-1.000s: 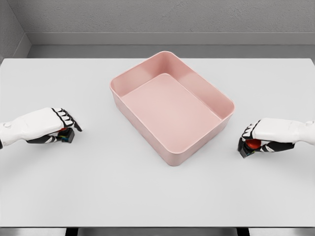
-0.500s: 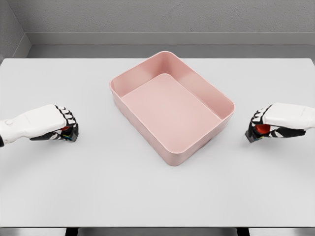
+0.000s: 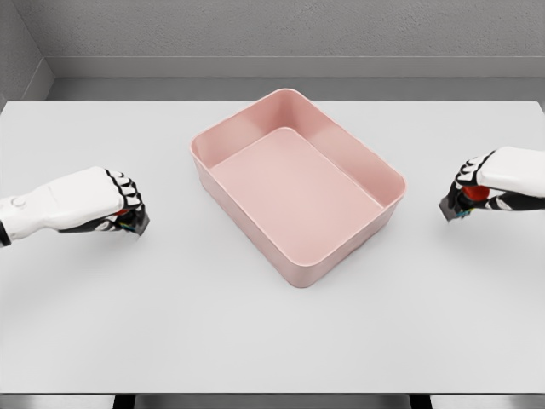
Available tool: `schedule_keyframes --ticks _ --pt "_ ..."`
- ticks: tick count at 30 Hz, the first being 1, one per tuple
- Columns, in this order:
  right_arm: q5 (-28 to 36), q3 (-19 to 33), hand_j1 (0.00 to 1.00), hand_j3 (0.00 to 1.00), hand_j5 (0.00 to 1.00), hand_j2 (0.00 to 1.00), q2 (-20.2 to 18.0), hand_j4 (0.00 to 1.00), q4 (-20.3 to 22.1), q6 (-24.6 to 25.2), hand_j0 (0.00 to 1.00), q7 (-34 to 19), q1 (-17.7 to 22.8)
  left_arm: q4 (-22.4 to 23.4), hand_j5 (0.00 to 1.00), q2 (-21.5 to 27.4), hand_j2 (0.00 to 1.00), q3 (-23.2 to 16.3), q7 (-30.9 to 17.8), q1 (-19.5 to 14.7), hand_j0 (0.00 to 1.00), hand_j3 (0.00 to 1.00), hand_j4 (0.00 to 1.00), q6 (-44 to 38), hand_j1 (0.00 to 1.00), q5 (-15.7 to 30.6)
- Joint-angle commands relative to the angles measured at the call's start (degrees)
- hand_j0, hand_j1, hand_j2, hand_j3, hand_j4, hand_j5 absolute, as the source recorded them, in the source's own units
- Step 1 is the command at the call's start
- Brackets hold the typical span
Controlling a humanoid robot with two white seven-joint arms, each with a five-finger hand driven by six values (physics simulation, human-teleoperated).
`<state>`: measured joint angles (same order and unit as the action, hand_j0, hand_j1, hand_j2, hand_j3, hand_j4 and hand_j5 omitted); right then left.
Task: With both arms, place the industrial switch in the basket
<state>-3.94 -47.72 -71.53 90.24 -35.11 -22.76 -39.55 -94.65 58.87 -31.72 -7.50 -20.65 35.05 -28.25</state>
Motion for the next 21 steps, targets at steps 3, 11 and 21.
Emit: schedule_keyframes --ticks 3,11,21 --pt "0.3 0.9 0.51 0.51 0.51 0.51 0.0 0.51 0.3 0.1 0.51 0.0 -0.5 -1.9 0.38 -0.2 0.38 0.3 -0.1 -1.2 0.38 0.38 0.38 -0.1 0.38 0.4" --pt "0.3 0.9 0.5 0.5 0.5 0.5 0.5 0.5 1.3 0.1 0.5 -0.2 -2.6 -2.4 0.38 -0.9 0.38 0.3 -0.1 -3.4 0.38 0.38 0.38 -0.1 0.38 0.6" --pt "0.4 0.9 0.48 0.48 0.48 0.48 1.7 0.48 1.9 0.1 0.48 -0.2 -4.0 -3.5 0.38 -2.9 0.38 0.3 -0.2 -4.8 0.38 0.38 0.38 -0.1 0.38 0.4"
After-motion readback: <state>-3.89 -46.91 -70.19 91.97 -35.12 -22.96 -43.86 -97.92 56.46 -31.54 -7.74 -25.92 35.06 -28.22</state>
